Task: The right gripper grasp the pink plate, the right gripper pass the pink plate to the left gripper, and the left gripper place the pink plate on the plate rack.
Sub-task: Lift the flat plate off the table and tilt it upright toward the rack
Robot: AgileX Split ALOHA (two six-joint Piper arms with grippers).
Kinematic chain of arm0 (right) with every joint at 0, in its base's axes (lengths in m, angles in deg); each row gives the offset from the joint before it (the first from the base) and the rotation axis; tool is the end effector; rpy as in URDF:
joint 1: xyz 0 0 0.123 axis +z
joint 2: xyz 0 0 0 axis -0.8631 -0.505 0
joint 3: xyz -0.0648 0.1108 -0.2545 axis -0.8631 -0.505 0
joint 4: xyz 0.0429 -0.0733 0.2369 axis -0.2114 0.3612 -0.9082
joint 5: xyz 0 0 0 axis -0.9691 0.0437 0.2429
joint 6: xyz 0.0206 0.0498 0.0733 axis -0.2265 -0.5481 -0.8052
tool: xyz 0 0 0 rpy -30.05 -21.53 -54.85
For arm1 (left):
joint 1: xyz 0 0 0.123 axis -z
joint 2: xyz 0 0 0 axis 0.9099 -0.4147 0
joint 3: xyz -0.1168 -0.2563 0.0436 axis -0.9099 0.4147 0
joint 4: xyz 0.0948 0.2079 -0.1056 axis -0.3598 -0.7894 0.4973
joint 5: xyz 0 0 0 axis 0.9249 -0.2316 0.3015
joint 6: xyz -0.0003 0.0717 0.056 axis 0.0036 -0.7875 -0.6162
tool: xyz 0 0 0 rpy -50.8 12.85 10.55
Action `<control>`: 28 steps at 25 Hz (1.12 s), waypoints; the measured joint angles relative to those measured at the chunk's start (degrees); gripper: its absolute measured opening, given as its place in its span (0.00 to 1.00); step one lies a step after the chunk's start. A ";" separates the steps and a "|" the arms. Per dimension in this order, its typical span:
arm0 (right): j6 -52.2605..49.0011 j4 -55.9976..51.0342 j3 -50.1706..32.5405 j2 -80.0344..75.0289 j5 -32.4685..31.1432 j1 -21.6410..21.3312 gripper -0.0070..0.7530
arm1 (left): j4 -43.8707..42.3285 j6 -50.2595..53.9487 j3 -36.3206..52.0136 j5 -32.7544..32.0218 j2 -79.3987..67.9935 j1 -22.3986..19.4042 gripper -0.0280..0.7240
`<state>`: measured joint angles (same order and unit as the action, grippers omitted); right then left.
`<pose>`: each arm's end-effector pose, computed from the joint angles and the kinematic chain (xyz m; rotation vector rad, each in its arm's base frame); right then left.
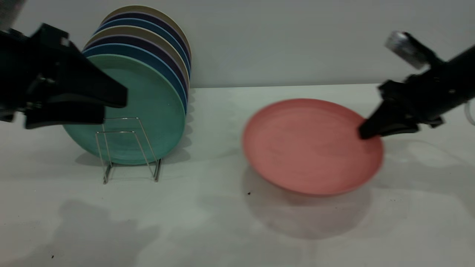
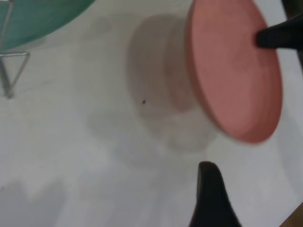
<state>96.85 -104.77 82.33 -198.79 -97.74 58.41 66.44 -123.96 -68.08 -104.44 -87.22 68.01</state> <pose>0.4032 0.0496 0.0756 -0.2931 2.5905 0.9091 0.2568 -0.0606 0.1723 0.0224 2.4378 -0.8221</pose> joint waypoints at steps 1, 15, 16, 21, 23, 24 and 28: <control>0.38 -0.98 0.00 0.00 -0.49 1.20 0.03 | 1.76 -1.79 -0.08 -0.43 -1.31 0.00 0.70; 3.00 -10.58 0.00 0.11 -6.73 10.35 0.03 | 5.58 -5.18 -0.37 -0.64 -6.50 0.00 0.70; 3.12 -11.11 0.00 0.11 -6.86 11.08 0.03 | 5.58 -5.18 -0.37 -0.64 -6.50 0.00 0.70; 3.99 -13.05 0.00 0.11 -7.42 13.88 0.03 | 5.58 -5.23 -0.37 -0.58 -6.50 0.00 0.70; 4.34 -14.29 0.00 0.11 -8.60 14.75 0.03 | 5.58 -5.23 -0.37 -0.58 -6.50 0.00 0.70; 4.54 -14.72 0.00 0.11 -9.33 15.14 0.03 | 5.58 -5.23 -0.37 -0.58 -6.50 0.00 0.70; 5.30 -16.97 0.00 0.11 -12.53 16.33 0.03 | 5.58 -5.25 -0.37 -0.58 -6.50 0.00 0.69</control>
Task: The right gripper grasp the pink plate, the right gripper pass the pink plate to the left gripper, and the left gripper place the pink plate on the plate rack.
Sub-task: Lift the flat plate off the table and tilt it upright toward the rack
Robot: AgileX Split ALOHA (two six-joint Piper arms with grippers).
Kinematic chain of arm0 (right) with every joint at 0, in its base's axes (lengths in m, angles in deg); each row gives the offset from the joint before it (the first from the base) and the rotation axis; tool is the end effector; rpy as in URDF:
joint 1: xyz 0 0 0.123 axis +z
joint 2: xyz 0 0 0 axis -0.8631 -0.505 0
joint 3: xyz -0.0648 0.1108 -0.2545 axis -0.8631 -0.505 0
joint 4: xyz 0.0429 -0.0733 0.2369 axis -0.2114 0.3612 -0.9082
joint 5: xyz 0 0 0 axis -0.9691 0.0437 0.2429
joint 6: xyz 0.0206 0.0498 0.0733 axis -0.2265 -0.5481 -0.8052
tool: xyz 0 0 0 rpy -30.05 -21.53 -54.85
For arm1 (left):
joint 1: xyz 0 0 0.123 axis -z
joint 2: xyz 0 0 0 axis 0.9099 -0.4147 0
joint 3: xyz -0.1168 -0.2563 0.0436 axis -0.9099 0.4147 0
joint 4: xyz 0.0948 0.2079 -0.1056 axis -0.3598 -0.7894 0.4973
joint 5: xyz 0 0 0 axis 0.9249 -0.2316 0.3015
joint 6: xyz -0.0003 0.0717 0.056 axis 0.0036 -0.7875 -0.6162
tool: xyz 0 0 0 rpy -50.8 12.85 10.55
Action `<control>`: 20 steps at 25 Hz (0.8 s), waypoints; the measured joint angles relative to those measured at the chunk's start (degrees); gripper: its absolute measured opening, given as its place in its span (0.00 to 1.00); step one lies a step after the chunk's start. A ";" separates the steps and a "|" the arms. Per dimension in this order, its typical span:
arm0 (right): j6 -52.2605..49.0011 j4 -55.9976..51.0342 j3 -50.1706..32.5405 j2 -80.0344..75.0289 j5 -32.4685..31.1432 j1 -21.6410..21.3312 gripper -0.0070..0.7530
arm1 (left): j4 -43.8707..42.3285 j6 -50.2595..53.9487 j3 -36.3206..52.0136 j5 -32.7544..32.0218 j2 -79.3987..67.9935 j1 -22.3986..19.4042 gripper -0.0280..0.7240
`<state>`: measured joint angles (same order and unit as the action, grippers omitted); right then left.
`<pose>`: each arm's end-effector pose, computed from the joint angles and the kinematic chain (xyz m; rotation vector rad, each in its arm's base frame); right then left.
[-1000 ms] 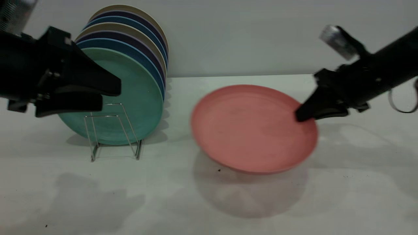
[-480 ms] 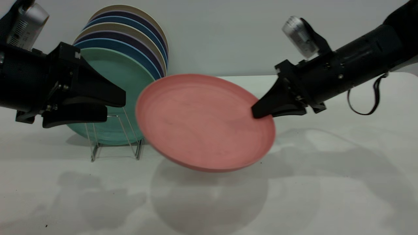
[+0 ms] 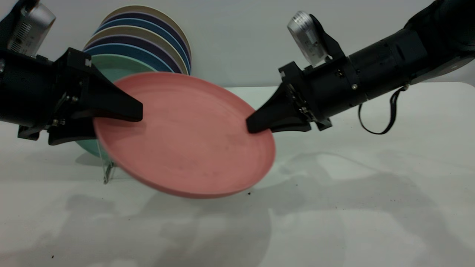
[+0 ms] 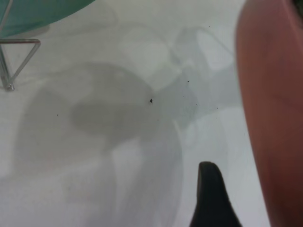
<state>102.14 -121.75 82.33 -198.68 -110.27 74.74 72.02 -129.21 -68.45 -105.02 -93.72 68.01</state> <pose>0.3724 0.1781 0.0989 -0.5158 2.4005 1.4025 0.2660 -0.0618 0.1471 -0.0205 2.4823 -0.8518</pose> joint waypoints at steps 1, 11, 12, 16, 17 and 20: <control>0.24 -0.47 0.00 0.00 -0.59 0.25 0.03 | 0.00 0.00 0.00 0.00 0.00 0.00 0.68; 4.46 -2.24 0.00 0.00 -3.69 0.47 0.23 | 0.22 -0.44 -0.03 1.33 -0.12 -0.18 0.17; 4.87 -2.38 0.00 0.00 -3.82 0.47 0.30 | 0.04 -0.63 -0.03 1.34 -0.17 -0.18 0.17; 5.29 -2.75 0.00 0.00 -4.55 0.17 0.62 | -1.42 -0.83 -0.03 3.94 -0.24 -0.18 0.17; 5.29 -2.79 0.00 0.00 -5.24 -0.16 0.69 | -2.18 -0.83 -0.03 5.23 -0.24 -0.18 0.17; 4.22 -2.79 0.00 0.00 -8.56 -1.80 0.86 | -3.75 -0.83 -0.03 9.23 -0.24 -0.18 0.17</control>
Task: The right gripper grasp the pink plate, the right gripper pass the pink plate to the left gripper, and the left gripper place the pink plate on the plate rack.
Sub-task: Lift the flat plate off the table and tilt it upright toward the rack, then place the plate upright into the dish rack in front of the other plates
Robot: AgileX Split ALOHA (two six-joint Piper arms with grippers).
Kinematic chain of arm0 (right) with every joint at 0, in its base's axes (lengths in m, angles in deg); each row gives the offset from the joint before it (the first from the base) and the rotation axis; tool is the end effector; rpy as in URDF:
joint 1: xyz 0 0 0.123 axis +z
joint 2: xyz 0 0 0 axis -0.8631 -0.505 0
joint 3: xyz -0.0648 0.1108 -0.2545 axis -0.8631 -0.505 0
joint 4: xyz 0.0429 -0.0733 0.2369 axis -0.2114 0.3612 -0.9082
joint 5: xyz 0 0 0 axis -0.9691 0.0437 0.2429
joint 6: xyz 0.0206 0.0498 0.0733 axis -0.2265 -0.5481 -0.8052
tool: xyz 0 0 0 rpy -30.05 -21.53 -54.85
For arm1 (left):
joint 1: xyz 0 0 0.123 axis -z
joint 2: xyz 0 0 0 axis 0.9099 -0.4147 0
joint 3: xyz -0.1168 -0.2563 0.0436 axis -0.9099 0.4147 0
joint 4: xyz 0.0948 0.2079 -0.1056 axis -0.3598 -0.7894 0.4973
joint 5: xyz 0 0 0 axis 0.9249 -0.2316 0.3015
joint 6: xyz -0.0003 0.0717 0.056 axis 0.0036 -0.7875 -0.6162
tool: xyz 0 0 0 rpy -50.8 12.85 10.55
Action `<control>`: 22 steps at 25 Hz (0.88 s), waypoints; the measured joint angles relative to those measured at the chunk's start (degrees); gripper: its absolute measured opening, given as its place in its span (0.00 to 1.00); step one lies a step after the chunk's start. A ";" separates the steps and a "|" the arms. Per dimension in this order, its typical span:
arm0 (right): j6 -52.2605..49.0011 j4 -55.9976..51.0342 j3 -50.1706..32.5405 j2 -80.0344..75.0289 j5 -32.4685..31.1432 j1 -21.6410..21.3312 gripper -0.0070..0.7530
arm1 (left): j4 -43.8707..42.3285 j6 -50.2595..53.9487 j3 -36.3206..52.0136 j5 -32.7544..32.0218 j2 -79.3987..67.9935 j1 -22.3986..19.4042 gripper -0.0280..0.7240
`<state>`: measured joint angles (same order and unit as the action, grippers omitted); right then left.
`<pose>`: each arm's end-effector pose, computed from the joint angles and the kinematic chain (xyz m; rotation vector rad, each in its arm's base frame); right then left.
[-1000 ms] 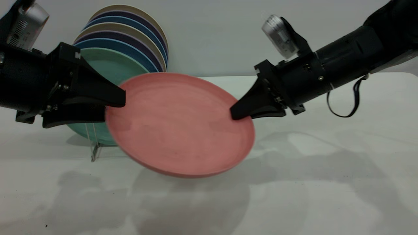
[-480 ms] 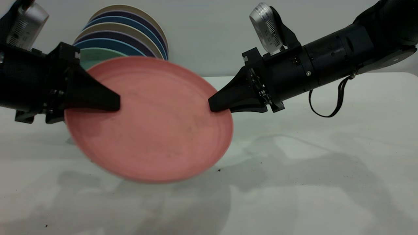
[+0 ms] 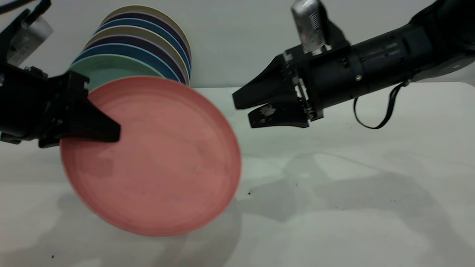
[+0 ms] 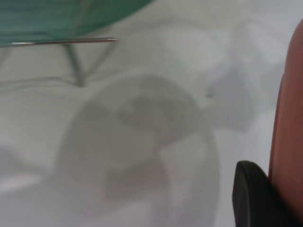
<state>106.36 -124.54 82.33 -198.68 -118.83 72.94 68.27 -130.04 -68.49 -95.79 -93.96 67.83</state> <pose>0.3718 0.1720 0.1103 -0.5645 2.2677 1.5595 0.2686 -0.0482 0.1386 0.0064 2.5322 -0.6160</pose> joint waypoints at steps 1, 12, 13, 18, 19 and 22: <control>-0.43 0.05 0.00 0.07 -0.53 -0.78 0.88 | -0.19 -0.11 0.00 0.99 0.00 0.00 0.17; -2.95 10.54 0.00 0.37 -1.24 -7.54 0.71 | -7.52 -0.02 -1.07 1.88 4.78 0.00 0.17; -3.80 12.14 0.00 0.37 -1.24 -7.98 0.70 | -9.97 1.54 -1.45 1.65 5.63 0.00 0.17; -11.89 23.03 0.00 0.37 1.48 -9.91 0.68 | -27.49 8.89 -5.62 -2.23 10.15 0.00 0.17; -13.73 25.19 0.00 0.37 2.68 -10.26 0.68 | -31.88 9.37 -6.90 -3.48 10.98 0.00 0.17; -17.47 29.38 0.00 0.37 4.73 -10.68 0.68 | -43.18 8.48 -11.02 -6.22 12.98 0.00 0.17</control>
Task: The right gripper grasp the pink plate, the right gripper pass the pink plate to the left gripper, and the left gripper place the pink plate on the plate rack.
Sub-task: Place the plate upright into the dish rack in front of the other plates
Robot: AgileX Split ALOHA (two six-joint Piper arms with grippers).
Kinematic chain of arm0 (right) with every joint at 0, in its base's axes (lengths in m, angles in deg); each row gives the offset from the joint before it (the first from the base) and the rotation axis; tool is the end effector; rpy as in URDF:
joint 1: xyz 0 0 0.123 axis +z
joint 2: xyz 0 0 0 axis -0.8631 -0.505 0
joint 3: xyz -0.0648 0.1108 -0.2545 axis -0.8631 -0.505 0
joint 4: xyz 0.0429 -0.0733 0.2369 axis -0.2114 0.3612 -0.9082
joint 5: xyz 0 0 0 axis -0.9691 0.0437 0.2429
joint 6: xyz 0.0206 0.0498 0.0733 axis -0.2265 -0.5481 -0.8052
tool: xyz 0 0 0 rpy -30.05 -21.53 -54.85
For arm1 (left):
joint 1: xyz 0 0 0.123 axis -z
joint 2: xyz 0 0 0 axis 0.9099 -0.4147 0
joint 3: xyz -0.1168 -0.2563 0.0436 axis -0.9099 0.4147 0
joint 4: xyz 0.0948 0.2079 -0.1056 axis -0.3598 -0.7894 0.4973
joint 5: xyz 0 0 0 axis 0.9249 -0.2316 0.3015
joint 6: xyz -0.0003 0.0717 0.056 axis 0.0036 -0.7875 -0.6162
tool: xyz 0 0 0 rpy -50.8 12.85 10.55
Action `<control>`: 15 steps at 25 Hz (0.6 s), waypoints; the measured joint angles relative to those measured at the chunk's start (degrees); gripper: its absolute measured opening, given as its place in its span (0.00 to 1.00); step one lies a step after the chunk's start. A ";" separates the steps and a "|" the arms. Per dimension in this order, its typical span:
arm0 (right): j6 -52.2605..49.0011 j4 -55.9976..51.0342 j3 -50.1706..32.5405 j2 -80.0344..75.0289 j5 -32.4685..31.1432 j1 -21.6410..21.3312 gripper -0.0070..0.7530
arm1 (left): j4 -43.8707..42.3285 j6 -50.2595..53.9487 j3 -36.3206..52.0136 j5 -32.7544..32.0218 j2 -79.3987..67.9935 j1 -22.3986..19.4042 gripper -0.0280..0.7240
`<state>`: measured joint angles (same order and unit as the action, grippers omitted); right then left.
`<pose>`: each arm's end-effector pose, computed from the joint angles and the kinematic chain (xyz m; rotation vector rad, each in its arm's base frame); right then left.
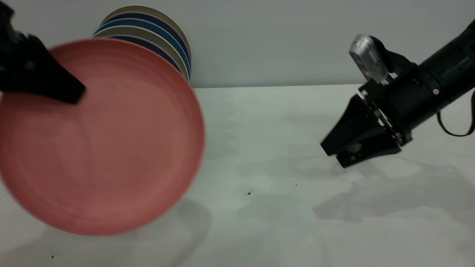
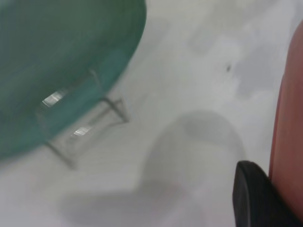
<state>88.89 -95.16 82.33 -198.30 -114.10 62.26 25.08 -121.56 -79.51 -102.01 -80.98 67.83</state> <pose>0.3725 0.0848 0.0836 -0.5395 2.7244 1.2311 0.2734 -0.0440 0.2282 0.8049 2.2997 -0.2536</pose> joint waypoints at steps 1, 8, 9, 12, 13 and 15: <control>-0.59 0.79 0.00 0.00 0.42 -0.04 0.68 | -3.41 -1.12 -1.24 -0.48 0.42 0.00 0.17; -2.50 2.84 0.00 0.00 2.26 -0.11 0.68 | -12.13 -19.79 -8.40 -0.35 0.78 0.00 0.17; -2.50 2.84 0.00 0.00 2.51 -0.11 0.68 | -11.53 -23.24 -8.80 0.20 0.78 0.00 0.17; -2.50 2.93 0.00 0.00 2.87 -0.11 0.68 | -7.66 -33.78 -9.70 2.19 0.67 0.00 0.17; -2.50 2.98 0.00 0.00 2.89 -0.11 0.68 | -5.95 -37.61 -10.08 2.52 0.55 0.00 0.17; -2.50 3.04 0.00 0.00 2.95 -0.11 0.68 | -2.39 -44.27 -10.70 2.87 0.26 0.00 0.17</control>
<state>86.39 -92.12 82.33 -198.30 -111.15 62.15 22.69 -165.83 -90.21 -99.14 -80.72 67.83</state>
